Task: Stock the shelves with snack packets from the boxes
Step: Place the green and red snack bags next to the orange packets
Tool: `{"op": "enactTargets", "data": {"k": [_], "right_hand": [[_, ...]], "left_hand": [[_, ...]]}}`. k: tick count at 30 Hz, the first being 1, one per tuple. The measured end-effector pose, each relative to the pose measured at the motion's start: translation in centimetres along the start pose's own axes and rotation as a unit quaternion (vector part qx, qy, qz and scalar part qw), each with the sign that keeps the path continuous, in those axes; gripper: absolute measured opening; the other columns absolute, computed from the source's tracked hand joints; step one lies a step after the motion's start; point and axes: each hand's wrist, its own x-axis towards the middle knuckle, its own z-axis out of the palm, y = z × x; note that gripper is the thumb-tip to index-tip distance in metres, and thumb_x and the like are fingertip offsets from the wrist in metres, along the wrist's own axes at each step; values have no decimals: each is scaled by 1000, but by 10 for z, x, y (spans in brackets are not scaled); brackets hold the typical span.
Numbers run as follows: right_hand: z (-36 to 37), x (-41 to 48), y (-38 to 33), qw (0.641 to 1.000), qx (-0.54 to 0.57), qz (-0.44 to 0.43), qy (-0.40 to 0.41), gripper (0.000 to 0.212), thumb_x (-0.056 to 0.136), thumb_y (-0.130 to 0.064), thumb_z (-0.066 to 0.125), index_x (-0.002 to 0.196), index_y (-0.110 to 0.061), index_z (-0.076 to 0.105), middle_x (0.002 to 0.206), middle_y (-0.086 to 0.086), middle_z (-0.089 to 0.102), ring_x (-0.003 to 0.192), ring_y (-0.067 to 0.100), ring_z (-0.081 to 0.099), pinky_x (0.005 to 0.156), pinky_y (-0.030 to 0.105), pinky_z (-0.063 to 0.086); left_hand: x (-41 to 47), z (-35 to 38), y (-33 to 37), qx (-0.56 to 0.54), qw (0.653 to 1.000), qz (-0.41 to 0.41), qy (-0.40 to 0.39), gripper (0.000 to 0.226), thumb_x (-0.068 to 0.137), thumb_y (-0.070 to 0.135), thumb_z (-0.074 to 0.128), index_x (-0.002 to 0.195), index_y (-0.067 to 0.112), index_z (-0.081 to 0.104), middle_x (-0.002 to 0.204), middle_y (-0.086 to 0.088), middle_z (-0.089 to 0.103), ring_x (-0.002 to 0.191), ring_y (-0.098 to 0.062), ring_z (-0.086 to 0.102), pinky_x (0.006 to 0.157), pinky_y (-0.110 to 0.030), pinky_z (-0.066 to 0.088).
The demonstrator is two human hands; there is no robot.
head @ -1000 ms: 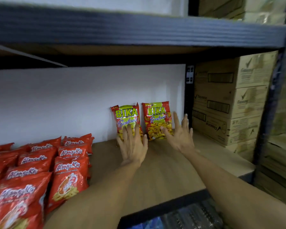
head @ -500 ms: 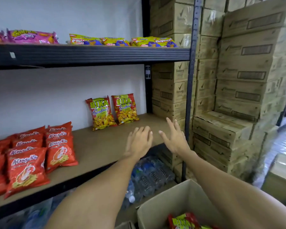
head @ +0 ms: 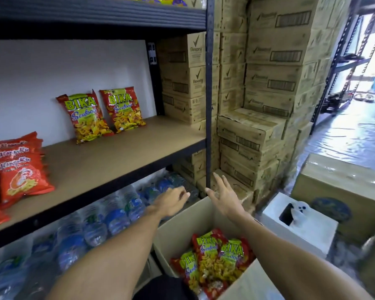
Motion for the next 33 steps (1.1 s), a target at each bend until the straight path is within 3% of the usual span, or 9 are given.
{"op": "enactTargets", "data": {"k": [6, 8, 16, 18, 20, 24, 27, 29, 33], "right_hand": [[51, -7, 57, 999, 12, 31, -42, 72, 96, -63, 42, 156, -38, 11, 166, 2, 13, 149, 31, 26, 118, 53, 30], [67, -9, 74, 996, 5, 56, -64, 73, 97, -62, 43, 158, -36, 12, 167, 4, 11, 150, 29, 23, 120, 50, 26], [114, -18, 151, 984, -55, 126, -112, 72, 93, -71, 37, 155, -40, 16, 165, 8, 18, 149, 30, 27, 118, 50, 31], [120, -20, 163, 980, -69, 145, -121, 76, 91, -75, 35, 156, -40, 14, 165, 7, 17, 149, 32, 25, 117, 52, 32], [125, -20, 173, 972, -84, 177, -129, 77, 93, -72, 37, 157, -37, 12, 166, 10, 14, 150, 34, 21, 118, 54, 27], [128, -18, 187, 945, -135, 271, -122, 81, 93, -72, 38, 158, -32, 8, 166, 13, 2, 151, 38, 6, 119, 60, 16], [134, -14, 194, 914, -136, 358, -133, 91, 90, -71, 46, 158, -34, -3, 165, 17, -6, 149, 45, 10, 117, 62, 23], [140, -14, 199, 894, -113, 412, -137, 103, 88, -68, 55, 156, -35, -13, 163, 25, -4, 144, 48, 26, 113, 59, 32], [141, -15, 201, 880, -46, 460, -107, 118, 83, -57, 71, 154, -35, -21, 150, 31, 30, 125, 43, 53, 104, 53, 46]], "left_hand": [[13, 63, -36, -17, 997, -40, -61, 35, 101, 48, 43, 103, 18, 61, 92, -7, 67, 88, -27, 62, 75, -38, 49], [18, 86, -46, -40, 994, -51, -84, 35, 102, 43, 47, 106, 12, 63, 96, -11, 68, 88, -26, 62, 78, -38, 48], [36, 199, -77, -112, 971, -102, -184, 39, 101, 48, 48, 105, 12, 64, 95, -4, 68, 92, -24, 64, 77, -33, 46], [41, 227, -81, -119, 963, -114, -212, 46, 100, 52, 46, 115, 12, 62, 104, -5, 67, 98, -24, 63, 79, -33, 46], [48, 252, -88, -133, 953, -149, -228, 62, 97, 61, 44, 135, 13, 52, 126, -7, 63, 112, -26, 62, 93, -37, 49], [65, 301, -99, -251, 902, -290, -199, 107, 75, 85, 51, 150, 12, 31, 149, -9, 48, 129, -30, 52, 108, -45, 44], [61, 315, -82, -319, 849, -368, -206, 96, 91, 63, 56, 157, 8, 12, 159, -12, 31, 141, -34, 38, 111, -48, 40], [58, 322, -76, -351, 819, -393, -226, 98, 92, 57, 58, 158, 14, 0, 161, -9, 28, 141, -34, 38, 107, -46, 43], [63, 321, -76, -395, 790, -414, -221, 83, 91, 51, 64, 152, 8, 26, 152, -11, 42, 131, -31, 48, 93, -39, 50]]}}
